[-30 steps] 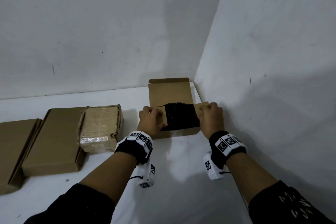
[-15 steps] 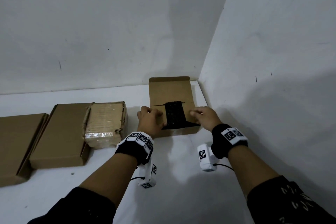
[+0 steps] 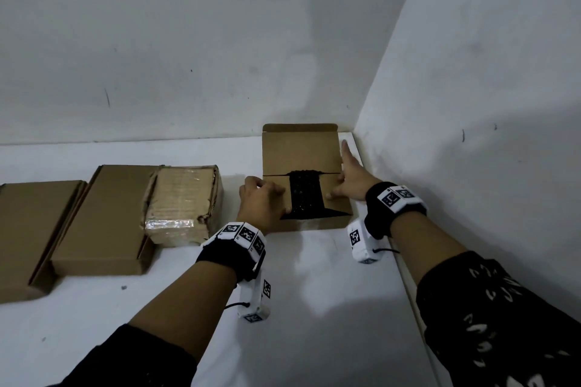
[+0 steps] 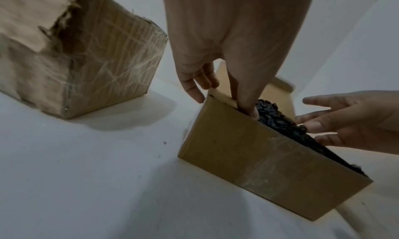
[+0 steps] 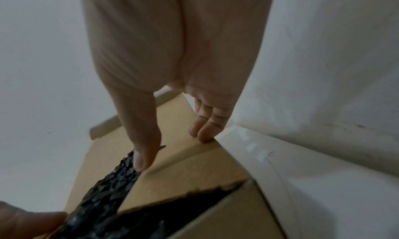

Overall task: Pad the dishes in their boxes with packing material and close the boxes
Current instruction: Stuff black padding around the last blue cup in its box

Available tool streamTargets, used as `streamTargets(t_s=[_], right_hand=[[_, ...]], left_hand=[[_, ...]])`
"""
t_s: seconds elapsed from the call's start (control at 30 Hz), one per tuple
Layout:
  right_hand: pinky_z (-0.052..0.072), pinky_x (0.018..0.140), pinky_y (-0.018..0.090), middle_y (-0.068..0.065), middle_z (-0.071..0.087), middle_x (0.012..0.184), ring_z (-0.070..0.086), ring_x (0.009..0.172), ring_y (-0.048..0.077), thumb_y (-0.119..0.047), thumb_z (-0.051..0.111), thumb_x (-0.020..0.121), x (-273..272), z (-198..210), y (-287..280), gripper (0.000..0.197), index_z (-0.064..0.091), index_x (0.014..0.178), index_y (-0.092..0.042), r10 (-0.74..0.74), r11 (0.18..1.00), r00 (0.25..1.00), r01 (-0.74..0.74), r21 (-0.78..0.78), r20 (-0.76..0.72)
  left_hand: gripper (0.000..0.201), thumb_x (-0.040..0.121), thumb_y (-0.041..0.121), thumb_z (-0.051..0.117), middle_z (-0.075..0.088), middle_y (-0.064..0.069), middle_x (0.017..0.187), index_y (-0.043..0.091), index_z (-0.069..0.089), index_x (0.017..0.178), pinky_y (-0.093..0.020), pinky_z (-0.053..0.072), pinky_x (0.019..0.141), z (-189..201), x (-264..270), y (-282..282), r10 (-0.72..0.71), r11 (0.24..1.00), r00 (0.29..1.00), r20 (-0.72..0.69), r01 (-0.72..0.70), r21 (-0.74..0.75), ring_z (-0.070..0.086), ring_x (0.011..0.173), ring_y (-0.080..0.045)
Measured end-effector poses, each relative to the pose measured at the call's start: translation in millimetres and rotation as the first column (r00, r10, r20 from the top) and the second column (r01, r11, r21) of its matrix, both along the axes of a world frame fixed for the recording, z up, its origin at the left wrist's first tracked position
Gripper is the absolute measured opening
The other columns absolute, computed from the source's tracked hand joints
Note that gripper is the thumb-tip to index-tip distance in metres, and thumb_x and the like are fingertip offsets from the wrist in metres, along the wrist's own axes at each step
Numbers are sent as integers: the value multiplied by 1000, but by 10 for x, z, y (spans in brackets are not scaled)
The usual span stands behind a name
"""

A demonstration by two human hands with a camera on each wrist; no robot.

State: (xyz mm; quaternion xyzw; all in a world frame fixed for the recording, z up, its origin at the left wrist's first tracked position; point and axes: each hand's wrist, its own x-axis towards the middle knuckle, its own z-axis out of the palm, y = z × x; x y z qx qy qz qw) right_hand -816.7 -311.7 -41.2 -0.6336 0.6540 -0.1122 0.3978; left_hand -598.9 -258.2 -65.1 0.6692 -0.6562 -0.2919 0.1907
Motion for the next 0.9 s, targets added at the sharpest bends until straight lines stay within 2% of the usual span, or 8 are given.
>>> streamTargets(t_s=[0.13,0.23,0.33,0.4,0.5,0.67,0.8,0.9], right_hand=[[44,86,28,6,34,139,53,105,18,-27,81,71,17,-35,138,110,2,148,-29,-152,962,952,204,-181,267],[49,92,35,-1,45,129,55,110,17,-46,70,79,27,-12,280,64,37,129,-25,-220,935,870,317,-159,442],[54,90,45,-2,56,104,59,104,24,-39,61,88,26,-31,361,28,55,100,-16,-265,893,794,416,-172,548],[54,89,44,1,59,102,61,101,23,-44,65,84,10,-66,404,28,60,97,-19,-250,882,814,415,-224,524],[50,83,14,1,53,111,58,99,13,-35,69,83,-31,-81,522,33,62,110,-17,-244,891,853,385,-242,461],[44,82,7,-3,61,110,56,102,12,-20,78,75,-110,-128,650,43,64,115,-14,-225,914,871,344,-215,437],[40,75,2,-3,58,113,52,103,9,-14,79,74,-133,-128,674,48,63,119,-10,-199,927,902,300,-224,382],[34,77,1,-4,56,116,49,106,6,-15,77,76,-152,-160,702,50,61,123,-9,-170,940,934,250,-234,315]], left_hand=[[47,76,19,74,37,-13,128,16,58,121,-27,32,98,-1,-19,39,33,999,999,-14,-33,-24,34,120,-30],[55,73,18,74,48,-16,122,7,49,121,-35,39,93,-19,-23,67,71,993,997,5,-70,-93,44,113,-33],[77,63,19,82,61,-17,109,4,36,124,-38,49,81,-10,-22,94,115,979,990,-86,-128,-157,57,101,-34],[98,61,28,86,64,-13,105,9,23,134,-39,52,79,46,-14,114,117,982,988,-104,-131,-139,61,97,-31],[106,65,44,82,64,-9,109,21,13,141,-41,53,85,122,29,133,88,986,980,-178,-112,-126,63,97,-26],[62,77,46,70,55,-6,120,20,45,127,-39,48,89,131,74,181,-4,992,995,-99,-9,-128,55,106,-24],[59,79,40,71,49,-8,119,16,52,129,-36,48,94,59,129,237,-34,993,985,-168,14,-117,53,107,-23],[50,84,30,68,47,-9,114,12,56,128,-20,39,89,49,170,234,-57,991,989,-134,41,-125,51,103,-20]])
